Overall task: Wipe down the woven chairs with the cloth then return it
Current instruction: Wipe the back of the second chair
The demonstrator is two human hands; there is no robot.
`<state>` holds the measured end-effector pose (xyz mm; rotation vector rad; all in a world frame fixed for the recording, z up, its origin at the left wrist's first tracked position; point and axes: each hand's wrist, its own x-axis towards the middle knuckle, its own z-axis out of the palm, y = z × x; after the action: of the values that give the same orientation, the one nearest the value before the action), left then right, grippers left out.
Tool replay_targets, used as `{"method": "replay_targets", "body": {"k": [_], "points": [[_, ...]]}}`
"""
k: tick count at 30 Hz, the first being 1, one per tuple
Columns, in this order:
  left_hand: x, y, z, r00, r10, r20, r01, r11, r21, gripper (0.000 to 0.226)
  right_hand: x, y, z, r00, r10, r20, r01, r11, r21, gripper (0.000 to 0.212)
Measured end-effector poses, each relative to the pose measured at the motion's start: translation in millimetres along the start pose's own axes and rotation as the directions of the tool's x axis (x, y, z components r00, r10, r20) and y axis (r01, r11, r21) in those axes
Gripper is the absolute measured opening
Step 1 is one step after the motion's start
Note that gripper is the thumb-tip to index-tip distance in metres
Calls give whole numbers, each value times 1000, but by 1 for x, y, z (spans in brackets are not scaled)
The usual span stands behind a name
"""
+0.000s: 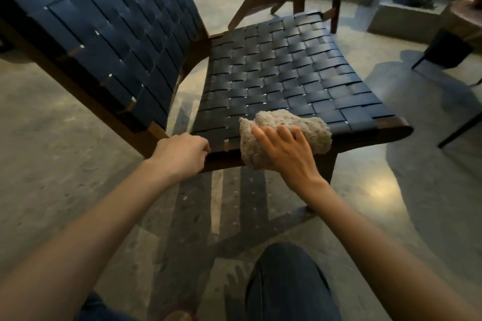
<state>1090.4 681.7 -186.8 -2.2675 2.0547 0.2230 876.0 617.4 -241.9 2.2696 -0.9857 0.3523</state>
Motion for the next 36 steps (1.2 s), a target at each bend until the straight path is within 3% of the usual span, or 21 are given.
{"method": "replay_targets", "body": {"k": [6,12,15,18,20,23,26,28,30,33,36], "points": [[14,62,-12,955,180,-237,-194,980,-39,22,-39,61,-4,977,210,46,-214,967,138,92],[17,112,-8,925,308,-222,-329,942,-65,24,-73,84,-7,839,542,45,-538,814,218,91],[9,134,7,905,361,-226,-397,907,-140,27,-82,70,-6,715,698,22,-658,663,358,86],[7,152,25,929,370,-31,-344,825,-449,38,-96,51,-7,564,813,142,-672,353,651,79],[9,160,36,928,364,80,-215,699,-682,49,-106,41,-8,517,816,260,-655,182,734,78],[11,165,51,929,346,130,-85,542,-836,46,-118,31,-10,534,749,392,-611,22,791,70],[11,168,67,944,293,150,-25,518,-855,28,-124,28,-14,563,660,497,-592,-97,800,58],[11,168,75,964,233,129,-27,568,-823,29,-128,29,-15,589,605,536,-615,-95,783,56],[12,165,81,955,283,88,-121,643,-756,44,-132,36,-17,619,547,564,-633,-78,770,52],[12,161,83,870,487,84,-279,624,-730,68,-137,52,-25,674,444,591,-652,-18,758,44],[12,160,89,787,609,102,-376,603,-704,61,-139,65,-34,732,381,564,-622,38,782,45]]}}
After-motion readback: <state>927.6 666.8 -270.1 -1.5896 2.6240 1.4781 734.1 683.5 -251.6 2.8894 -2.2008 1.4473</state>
